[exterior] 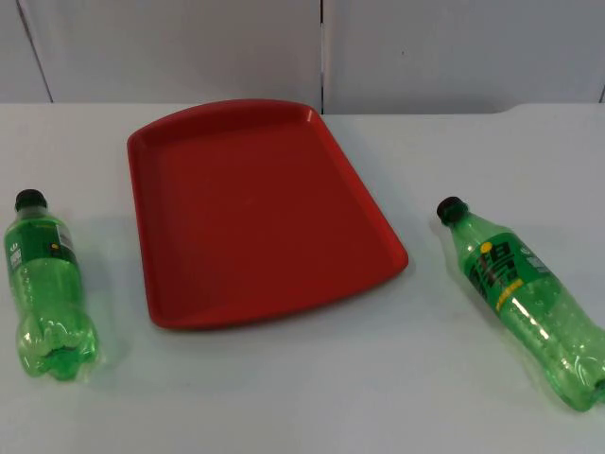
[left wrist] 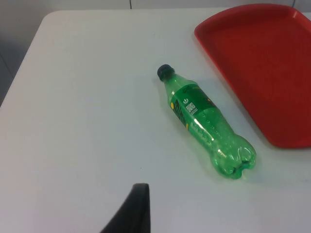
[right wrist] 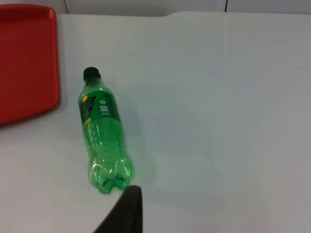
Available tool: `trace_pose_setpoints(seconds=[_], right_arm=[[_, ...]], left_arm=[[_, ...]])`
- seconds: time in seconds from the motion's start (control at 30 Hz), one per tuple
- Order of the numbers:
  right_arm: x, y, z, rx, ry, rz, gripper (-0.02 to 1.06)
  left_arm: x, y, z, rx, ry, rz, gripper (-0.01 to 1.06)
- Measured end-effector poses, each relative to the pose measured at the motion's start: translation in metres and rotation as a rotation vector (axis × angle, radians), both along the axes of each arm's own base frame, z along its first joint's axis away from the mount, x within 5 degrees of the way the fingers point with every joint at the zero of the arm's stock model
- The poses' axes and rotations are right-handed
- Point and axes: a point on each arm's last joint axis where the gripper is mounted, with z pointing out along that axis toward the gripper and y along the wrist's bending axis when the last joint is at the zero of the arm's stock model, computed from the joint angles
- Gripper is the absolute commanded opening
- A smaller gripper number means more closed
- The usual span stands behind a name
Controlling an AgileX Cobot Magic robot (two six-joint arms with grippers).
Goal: Place the bottle upright on the tray.
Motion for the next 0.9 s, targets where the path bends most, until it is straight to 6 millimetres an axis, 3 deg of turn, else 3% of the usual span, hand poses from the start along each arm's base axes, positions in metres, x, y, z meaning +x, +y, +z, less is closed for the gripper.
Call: trace_pose_setpoints(seconds=[0.9], right_arm=[[0.0,0.0,0.0,0.0,0.0,0.0,1.05]], left_arm=[[-0.0016,0.0,0.0042,-0.006,-0.017,0.004,1.05]])
